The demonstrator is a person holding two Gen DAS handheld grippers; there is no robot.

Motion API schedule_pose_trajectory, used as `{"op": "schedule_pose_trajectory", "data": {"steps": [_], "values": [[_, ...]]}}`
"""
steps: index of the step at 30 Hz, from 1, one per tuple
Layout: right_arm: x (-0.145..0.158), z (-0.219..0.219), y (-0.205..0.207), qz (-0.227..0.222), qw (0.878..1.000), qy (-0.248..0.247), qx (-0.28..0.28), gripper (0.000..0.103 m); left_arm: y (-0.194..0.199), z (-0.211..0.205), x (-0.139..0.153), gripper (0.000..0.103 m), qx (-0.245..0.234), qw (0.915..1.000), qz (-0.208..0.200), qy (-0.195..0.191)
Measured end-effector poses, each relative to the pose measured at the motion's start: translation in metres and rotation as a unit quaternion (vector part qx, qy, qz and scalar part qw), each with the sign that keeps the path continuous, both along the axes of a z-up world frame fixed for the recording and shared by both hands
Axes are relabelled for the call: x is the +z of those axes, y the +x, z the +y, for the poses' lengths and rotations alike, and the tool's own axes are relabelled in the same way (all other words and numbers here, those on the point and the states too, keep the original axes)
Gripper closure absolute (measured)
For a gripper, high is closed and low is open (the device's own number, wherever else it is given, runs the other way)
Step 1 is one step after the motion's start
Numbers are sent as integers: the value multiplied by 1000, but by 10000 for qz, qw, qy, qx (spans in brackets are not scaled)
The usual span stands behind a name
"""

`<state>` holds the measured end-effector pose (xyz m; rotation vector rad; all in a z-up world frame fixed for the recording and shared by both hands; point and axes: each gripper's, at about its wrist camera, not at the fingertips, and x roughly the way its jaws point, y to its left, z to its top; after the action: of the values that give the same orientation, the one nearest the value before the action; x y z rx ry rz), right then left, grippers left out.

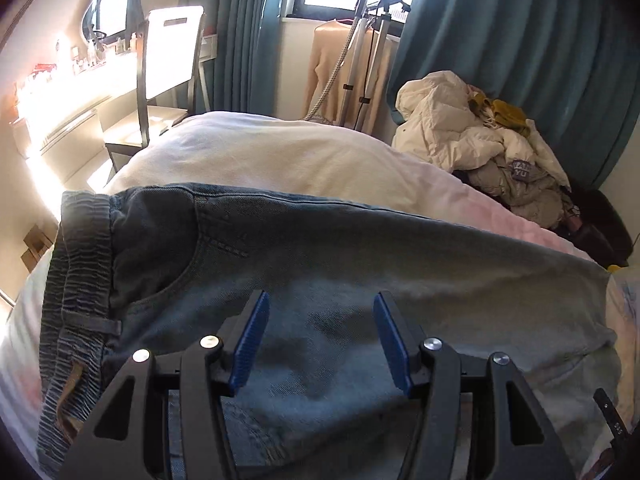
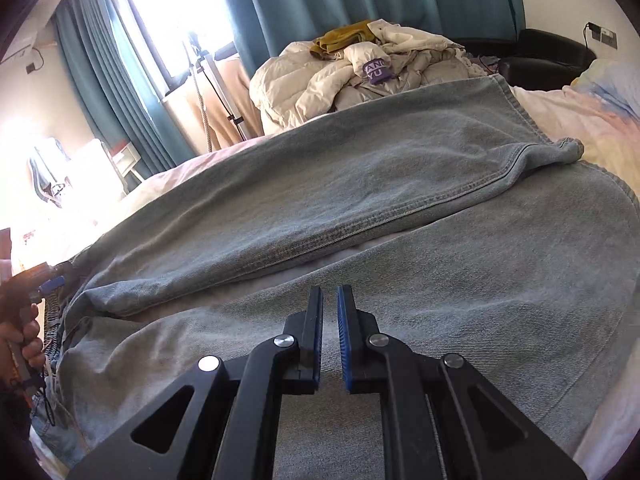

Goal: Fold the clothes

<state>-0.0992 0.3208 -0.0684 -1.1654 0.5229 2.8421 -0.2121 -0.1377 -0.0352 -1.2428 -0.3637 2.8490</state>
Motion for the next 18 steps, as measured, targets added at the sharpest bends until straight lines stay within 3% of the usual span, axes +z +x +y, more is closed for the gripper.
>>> {"op": "schedule_pose_trajectory", "data": {"steps": [3, 6, 11, 15, 18], "values": [[8, 4, 6, 72, 10000, 8, -26, 95, 30, 5, -6, 47, -20, 9970, -13, 777], [11, 12, 12, 117, 9998, -148, -105, 95, 49, 15, -20, 47, -27, 9847, -175, 1731], [9, 21, 18, 113, 9987, -440, -209, 95, 41, 37, -60, 47, 74, 9538, -688, 2925], [5, 22, 20, 43, 9979, -586, -285, 95, 22, 60, -101, 47, 298, 9127, -1239, 3881], [-5, 23, 17, -53, 9959, -846, -320, 95, 13, 77, -119, 47, 213, 9092, -1349, 3934]]}}
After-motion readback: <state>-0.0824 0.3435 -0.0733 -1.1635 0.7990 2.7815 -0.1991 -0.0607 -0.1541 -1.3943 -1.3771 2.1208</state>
